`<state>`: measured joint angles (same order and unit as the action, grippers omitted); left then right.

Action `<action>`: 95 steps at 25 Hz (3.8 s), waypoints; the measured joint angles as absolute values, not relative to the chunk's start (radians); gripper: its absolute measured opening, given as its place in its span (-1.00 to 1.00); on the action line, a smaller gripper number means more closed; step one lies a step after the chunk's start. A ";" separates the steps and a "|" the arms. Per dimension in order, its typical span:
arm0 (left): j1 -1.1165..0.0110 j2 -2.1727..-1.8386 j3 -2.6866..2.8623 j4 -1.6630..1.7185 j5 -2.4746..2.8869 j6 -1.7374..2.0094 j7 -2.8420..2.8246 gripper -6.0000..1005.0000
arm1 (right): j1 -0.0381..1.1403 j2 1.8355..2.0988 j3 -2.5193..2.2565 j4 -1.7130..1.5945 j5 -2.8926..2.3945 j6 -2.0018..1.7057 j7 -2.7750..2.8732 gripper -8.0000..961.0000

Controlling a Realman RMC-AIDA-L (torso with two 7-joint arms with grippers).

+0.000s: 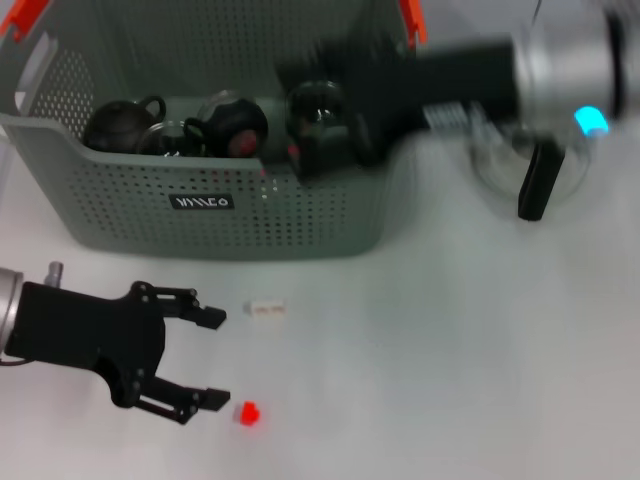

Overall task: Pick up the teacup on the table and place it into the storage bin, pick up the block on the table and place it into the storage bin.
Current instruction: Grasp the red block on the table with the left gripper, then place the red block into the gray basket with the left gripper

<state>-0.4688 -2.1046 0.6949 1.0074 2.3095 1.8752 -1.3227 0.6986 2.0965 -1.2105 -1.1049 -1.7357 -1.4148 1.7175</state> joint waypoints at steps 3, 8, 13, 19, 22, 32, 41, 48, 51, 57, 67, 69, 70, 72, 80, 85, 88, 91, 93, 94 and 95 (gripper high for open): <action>-0.476 -2.111 0.752 1.062 2.319 1.886 -1.324 0.77 | 0.589 2.099 -1.226 -1.059 -1.730 -1.532 1.657 0.72; -0.483 -2.132 0.911 1.192 2.372 1.870 -1.352 0.77 | 0.527 2.099 -1.244 -0.993 -1.733 -1.554 1.647 0.94; -0.500 -2.169 1.088 1.302 2.489 1.807 -1.426 0.77 | 0.521 2.096 -1.234 -0.890 -1.738 -1.530 1.601 0.94; -0.526 -2.169 1.263 1.303 2.533 1.736 -1.519 0.77 | 0.526 2.095 -1.231 -0.872 -1.739 -1.512 1.584 0.93; -0.533 -2.171 1.298 1.300 2.537 1.721 -1.546 0.77 | 0.527 2.094 -1.229 -0.872 -1.739 -1.504 1.582 0.93; -0.533 -2.173 1.466 1.292 2.564 1.662 -1.697 0.71 | 0.529 2.093 -1.228 -0.865 -1.739 -1.493 1.547 0.93; -0.538 -2.174 1.511 1.261 2.583 1.603 -1.787 0.62 | 0.529 2.094 -1.222 -0.838 -1.742 -1.493 1.507 0.93; -0.545 -2.172 1.513 1.254 2.591 1.608 -1.800 0.47 | 0.548 2.089 -1.217 -0.817 -1.835 -1.486 1.481 0.93; -0.546 -2.172 1.514 1.251 2.592 1.605 -1.800 0.40 | 0.557 2.087 -1.214 -0.817 -1.862 -1.486 1.492 0.93; -0.553 -2.172 1.518 1.229 2.592 1.582 -1.812 0.36 | 0.565 2.086 -1.185 -0.817 -1.882 -1.483 1.494 0.93; -0.578 -2.167 1.516 1.213 2.599 1.586 -1.828 0.16 | 0.568 2.091 -1.164 -0.817 -1.882 -1.471 1.495 0.93; -0.578 -2.168 1.520 1.209 2.607 1.586 -1.827 0.02 | 0.568 2.091 -1.164 -0.817 -1.882 -1.471 1.495 0.93; -0.578 -2.168 1.524 1.208 2.611 1.585 -1.827 -0.05 | 0.568 2.091 -1.163 -0.817 -1.882 -1.471 1.494 0.93; -0.578 -2.170 1.528 1.205 2.615 1.581 -1.825 -0.18 | 0.568 2.092 -1.162 -0.817 -1.882 -1.470 1.492 0.93; -0.577 -2.172 1.534 1.197 2.614 1.575 -1.821 -0.45 | 0.568 2.094 -1.162 -0.815 -1.880 -1.461 1.487 0.93; -0.576 -2.172 1.541 1.193 2.610 1.573 -1.822 -0.55 | 0.567 2.094 -1.163 -0.815 -1.878 -1.459 1.486 0.93; -0.575 -2.172 1.541 1.193 2.608 1.572 -1.823 -0.56 | 0.567 2.094 -1.163 -0.815 -1.877 -1.459 1.485 0.93; -0.573 -2.173 1.548 1.193 2.608 1.572 -1.825 -0.55 | 0.567 2.094 -1.163 -0.814 -1.876 -1.459 1.485 0.93; -0.573 -2.174 1.551 1.194 2.607 1.573 -1.829 -0.57 | 0.567 2.094 -1.163 -0.814 -1.876 -1.459 1.485 0.93; -0.572 -2.174 1.552 1.198 2.607 1.575 -1.833 -0.58 | 0.568 2.094 -1.162 -0.814 -1.875 -1.460 1.485 0.93; -0.571 -2.174 1.552 1.204 2.605 1.578 -1.838 -0.59 | 0.567 2.094 -1.160 -0.814 -1.875 -1.460 1.485 0.93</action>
